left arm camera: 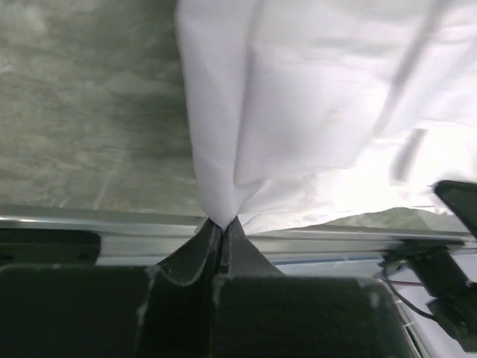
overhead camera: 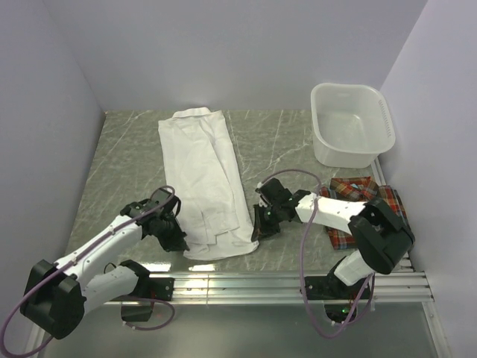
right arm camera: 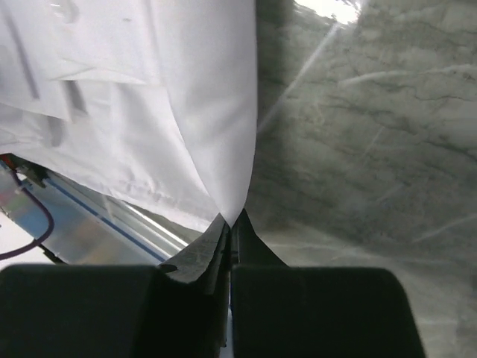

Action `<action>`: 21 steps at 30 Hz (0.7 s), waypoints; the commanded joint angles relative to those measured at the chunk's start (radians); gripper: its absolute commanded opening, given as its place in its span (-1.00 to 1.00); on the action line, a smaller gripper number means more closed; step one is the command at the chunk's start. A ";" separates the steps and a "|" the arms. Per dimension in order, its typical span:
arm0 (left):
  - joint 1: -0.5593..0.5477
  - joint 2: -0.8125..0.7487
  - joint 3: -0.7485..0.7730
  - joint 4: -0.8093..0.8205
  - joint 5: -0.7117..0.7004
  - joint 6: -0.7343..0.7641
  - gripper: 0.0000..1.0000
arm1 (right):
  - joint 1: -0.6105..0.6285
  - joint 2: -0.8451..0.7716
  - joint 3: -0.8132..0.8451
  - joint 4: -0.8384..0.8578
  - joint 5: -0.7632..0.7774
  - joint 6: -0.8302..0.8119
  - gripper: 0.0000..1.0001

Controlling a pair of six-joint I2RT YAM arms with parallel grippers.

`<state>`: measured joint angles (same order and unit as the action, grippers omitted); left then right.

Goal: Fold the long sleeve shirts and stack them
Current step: Fold the shirt

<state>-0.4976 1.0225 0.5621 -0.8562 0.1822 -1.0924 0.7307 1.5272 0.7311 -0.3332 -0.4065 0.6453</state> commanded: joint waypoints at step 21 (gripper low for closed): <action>0.352 0.233 0.372 0.176 -0.144 0.207 -0.99 | -0.122 0.220 0.626 -0.132 0.002 -0.068 -1.00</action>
<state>-0.1734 1.2095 0.8570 -0.7910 0.0620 -0.9352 0.6411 1.6867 1.2652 -0.4759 -0.3904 0.5858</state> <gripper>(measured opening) 0.016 0.010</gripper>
